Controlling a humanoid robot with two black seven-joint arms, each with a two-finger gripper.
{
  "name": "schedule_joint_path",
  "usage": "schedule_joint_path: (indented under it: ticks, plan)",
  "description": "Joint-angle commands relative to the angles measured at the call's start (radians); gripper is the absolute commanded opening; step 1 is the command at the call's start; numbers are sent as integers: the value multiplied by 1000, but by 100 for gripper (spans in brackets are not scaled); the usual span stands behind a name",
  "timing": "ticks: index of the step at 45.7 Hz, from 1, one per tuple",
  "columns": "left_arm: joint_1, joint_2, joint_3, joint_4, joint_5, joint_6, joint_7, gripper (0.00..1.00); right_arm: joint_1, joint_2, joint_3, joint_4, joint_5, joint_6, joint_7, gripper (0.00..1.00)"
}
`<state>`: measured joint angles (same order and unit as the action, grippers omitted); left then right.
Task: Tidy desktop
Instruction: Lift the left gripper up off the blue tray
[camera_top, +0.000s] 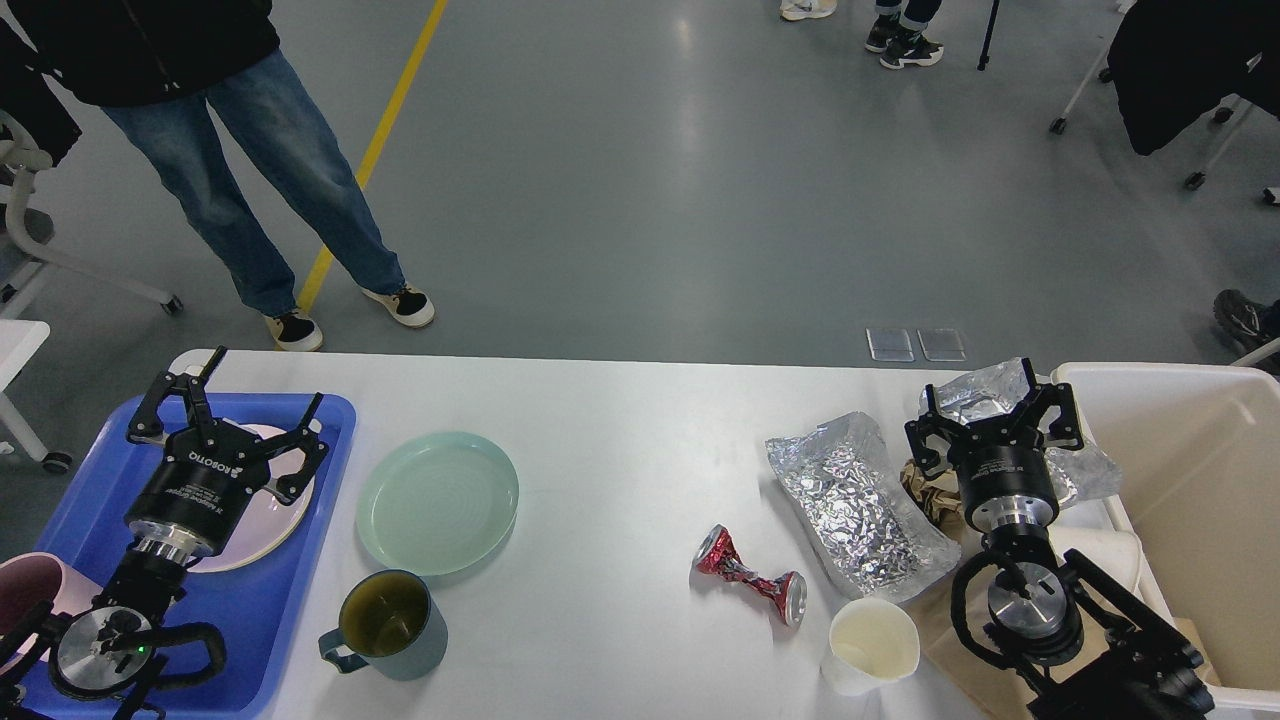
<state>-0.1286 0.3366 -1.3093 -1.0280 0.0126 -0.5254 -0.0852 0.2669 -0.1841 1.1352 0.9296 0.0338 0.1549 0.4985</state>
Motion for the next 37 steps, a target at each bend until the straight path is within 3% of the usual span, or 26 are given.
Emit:
schedule_joint_path:
  ticks: [1, 26, 32, 37]
  plan:
    - [1, -7, -2, 8, 3, -4, -1, 96, 0, 0, 0, 1, 0, 0, 0, 100]
    - [-48, 21, -16, 68, 6, 7, 12, 96, 0, 0, 0, 0, 0, 0, 0, 100]
    - [-55, 107, -5, 69, 6, 12, 13, 96, 0, 0, 0, 0, 0, 0, 0, 100]
    - [-95, 218, 97, 68, 1, 18, -1, 96, 0, 0, 0, -2, 0, 0, 0, 100]
